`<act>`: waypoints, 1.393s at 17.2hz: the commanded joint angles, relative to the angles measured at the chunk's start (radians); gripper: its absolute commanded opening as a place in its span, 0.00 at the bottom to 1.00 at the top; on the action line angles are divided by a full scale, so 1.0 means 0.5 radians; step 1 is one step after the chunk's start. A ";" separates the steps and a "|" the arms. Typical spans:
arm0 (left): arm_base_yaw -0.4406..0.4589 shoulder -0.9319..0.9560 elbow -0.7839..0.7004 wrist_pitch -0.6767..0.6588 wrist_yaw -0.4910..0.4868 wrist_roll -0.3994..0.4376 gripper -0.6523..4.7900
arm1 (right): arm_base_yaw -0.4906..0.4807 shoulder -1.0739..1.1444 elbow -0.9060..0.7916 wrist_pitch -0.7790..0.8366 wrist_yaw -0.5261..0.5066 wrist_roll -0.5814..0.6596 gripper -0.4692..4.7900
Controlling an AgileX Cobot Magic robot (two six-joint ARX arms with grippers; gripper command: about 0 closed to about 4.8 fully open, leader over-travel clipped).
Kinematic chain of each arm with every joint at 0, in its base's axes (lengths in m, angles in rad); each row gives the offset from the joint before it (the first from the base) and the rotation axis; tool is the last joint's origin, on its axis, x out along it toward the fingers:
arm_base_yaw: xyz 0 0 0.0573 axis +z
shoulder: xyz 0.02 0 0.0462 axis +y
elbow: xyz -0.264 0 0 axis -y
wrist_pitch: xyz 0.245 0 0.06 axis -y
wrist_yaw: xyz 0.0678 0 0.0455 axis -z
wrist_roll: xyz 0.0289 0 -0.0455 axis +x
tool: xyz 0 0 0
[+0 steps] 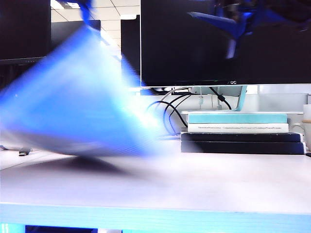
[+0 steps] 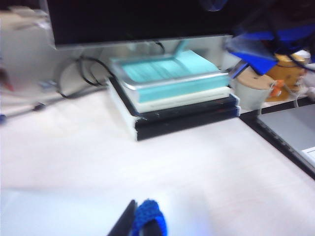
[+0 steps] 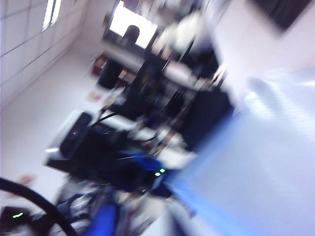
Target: Pick up the transparent plastic file bag with a blue zipper and open its zipper.
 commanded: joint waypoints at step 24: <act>0.647 0.449 0.666 -0.343 1.521 0.351 0.11 | 0.861 -0.274 0.005 -1.117 1.067 -2.586 0.62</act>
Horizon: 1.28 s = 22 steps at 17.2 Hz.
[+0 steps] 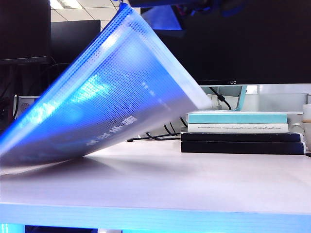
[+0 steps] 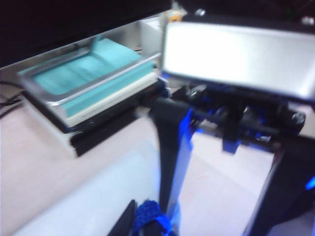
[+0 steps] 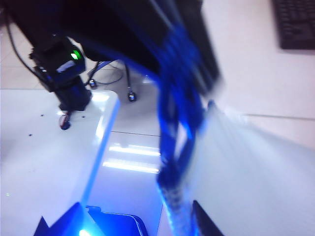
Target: Pick up the transparent plastic file bag with a blue zipper and open its zipper.
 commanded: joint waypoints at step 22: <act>0.242 0.007 0.000 -0.593 -0.492 0.188 0.11 | -0.130 -0.303 0.008 0.087 0.347 0.150 0.08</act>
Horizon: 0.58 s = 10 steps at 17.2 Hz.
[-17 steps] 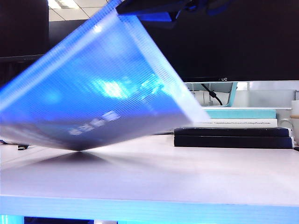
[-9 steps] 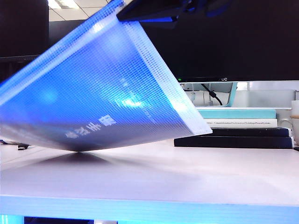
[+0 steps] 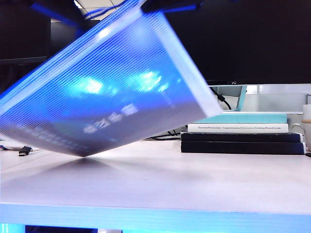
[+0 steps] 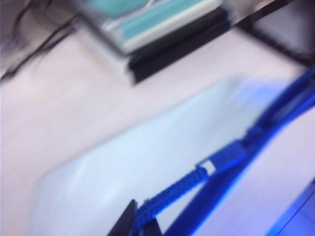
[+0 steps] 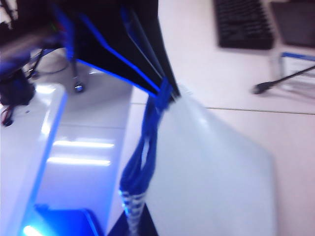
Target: Pick up the transparent plastic file bag with a blue zipper and open its zipper.
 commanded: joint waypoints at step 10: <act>0.662 -0.006 -0.105 -0.307 -0.481 -0.018 0.12 | -0.460 -0.420 0.011 -0.433 -0.023 0.027 0.08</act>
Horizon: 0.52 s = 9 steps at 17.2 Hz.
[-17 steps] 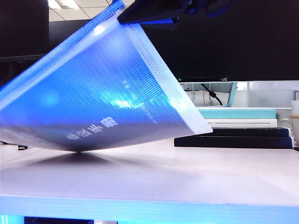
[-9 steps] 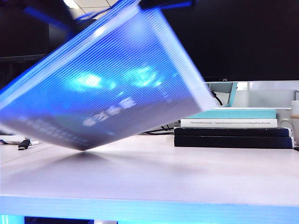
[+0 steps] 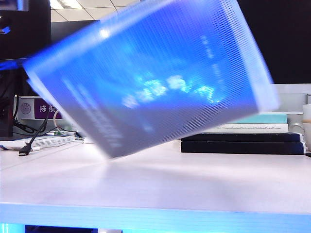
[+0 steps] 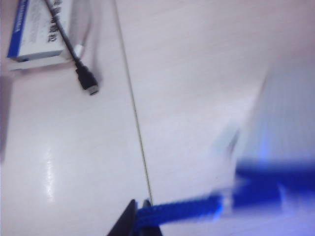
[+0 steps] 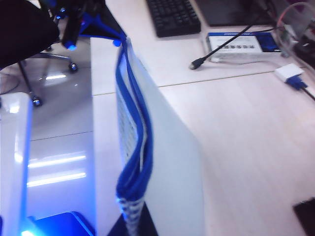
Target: Pick up the transparent plastic file bag with a blue zipper and open its zipper.
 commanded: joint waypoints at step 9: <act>0.029 -0.012 0.003 0.318 1.211 -0.450 1.00 | 0.028 0.330 0.009 -0.431 0.634 -0.169 0.08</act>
